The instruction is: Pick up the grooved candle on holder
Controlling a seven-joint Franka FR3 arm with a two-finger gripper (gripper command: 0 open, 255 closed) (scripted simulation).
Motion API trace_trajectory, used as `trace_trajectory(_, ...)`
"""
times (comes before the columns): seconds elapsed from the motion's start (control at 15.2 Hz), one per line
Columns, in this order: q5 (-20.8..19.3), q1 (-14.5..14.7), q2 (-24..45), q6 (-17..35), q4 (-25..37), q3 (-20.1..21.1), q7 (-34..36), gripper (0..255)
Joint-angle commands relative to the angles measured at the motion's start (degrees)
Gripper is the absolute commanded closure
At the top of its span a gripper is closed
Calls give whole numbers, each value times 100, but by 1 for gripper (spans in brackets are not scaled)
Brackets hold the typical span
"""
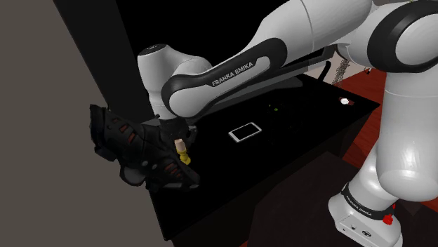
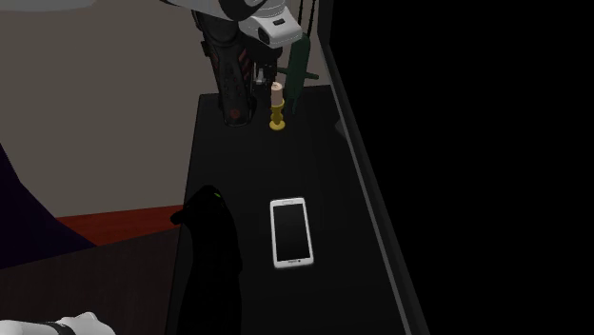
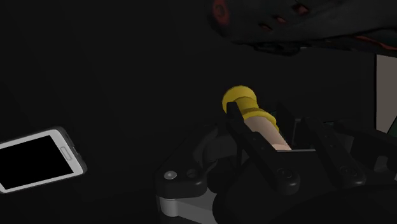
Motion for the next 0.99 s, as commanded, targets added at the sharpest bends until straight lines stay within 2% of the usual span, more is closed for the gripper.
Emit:
trace_trajectory(0.0,-1,1,5,1,-3,-1,1,255)
trace_trajectory(0.33,0,-1,4,1,-4,-1,-1,255)
trace_trajectory(0.92,126,-12,-181,-616,457,53,-84,255)
